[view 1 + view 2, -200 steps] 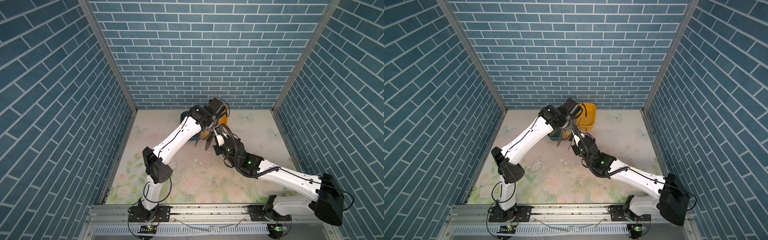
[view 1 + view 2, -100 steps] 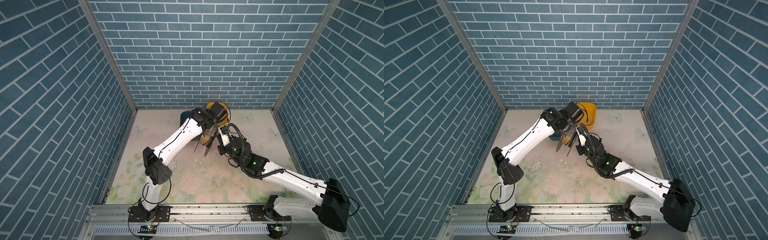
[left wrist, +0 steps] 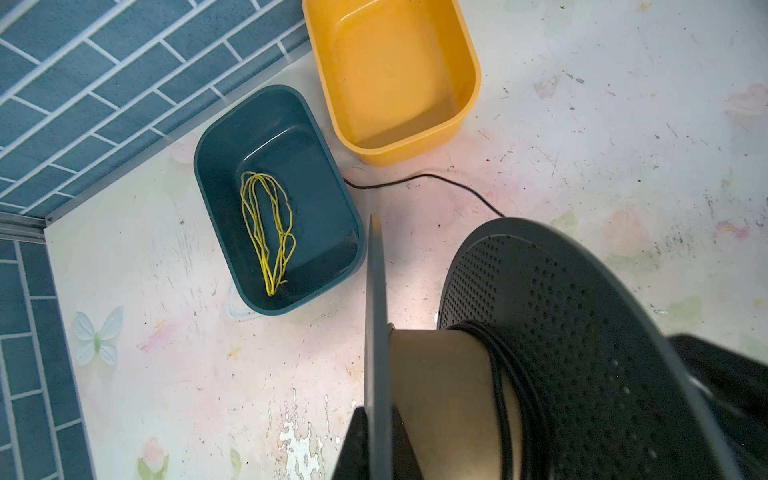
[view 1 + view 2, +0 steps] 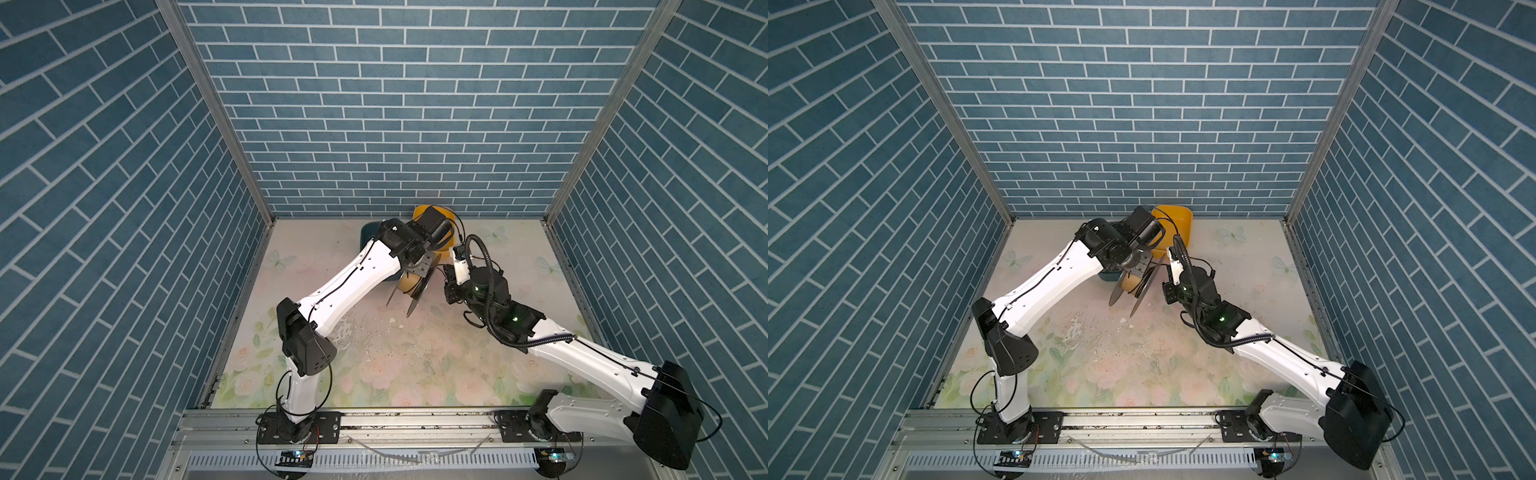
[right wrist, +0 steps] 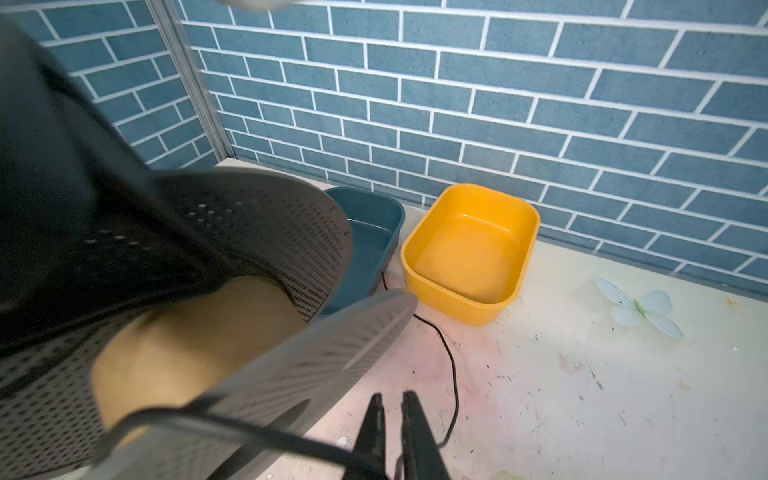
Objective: Wrap the cables
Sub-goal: 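Wrap the black cable around the spool core with the right gripper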
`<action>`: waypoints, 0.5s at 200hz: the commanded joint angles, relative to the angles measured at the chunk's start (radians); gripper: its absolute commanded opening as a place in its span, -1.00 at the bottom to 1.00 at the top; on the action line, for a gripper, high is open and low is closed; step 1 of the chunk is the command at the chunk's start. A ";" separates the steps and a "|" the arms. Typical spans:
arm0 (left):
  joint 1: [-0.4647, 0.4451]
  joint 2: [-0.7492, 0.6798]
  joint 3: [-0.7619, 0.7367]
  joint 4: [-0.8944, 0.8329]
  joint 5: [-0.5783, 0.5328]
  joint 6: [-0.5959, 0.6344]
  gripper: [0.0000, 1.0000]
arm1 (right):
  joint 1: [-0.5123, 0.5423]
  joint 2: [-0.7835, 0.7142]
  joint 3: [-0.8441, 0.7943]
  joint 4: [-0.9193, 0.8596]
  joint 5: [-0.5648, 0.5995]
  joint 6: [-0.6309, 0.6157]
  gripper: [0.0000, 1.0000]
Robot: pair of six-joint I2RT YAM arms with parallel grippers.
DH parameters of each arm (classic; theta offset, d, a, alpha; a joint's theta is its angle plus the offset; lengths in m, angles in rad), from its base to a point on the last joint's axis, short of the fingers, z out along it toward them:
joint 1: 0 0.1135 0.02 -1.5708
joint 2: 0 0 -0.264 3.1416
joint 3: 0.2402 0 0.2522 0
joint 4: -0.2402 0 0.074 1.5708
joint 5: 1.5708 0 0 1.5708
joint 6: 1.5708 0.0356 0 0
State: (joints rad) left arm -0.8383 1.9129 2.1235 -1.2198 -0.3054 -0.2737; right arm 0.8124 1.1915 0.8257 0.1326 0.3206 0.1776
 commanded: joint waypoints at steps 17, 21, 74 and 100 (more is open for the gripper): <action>-0.004 -0.078 -0.038 0.042 0.041 0.042 -1.00 | -0.045 0.014 0.092 -0.073 0.040 0.079 -0.77; -0.004 -0.078 -0.040 0.041 0.044 0.043 -1.00 | -0.049 0.019 0.098 -0.082 0.040 0.083 -0.77; -0.005 -0.145 -0.111 0.097 0.102 0.077 -1.00 | -0.115 0.054 0.125 -0.134 -0.014 0.123 -0.73; -0.005 -0.175 -0.124 0.108 0.147 0.112 -1.00 | -0.151 0.071 0.145 -0.172 -0.058 0.134 -0.71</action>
State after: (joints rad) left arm -0.8383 1.8080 1.9972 -1.1496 -0.1970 -0.2039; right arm 0.6960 1.2449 0.9047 0.0154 0.2890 0.2592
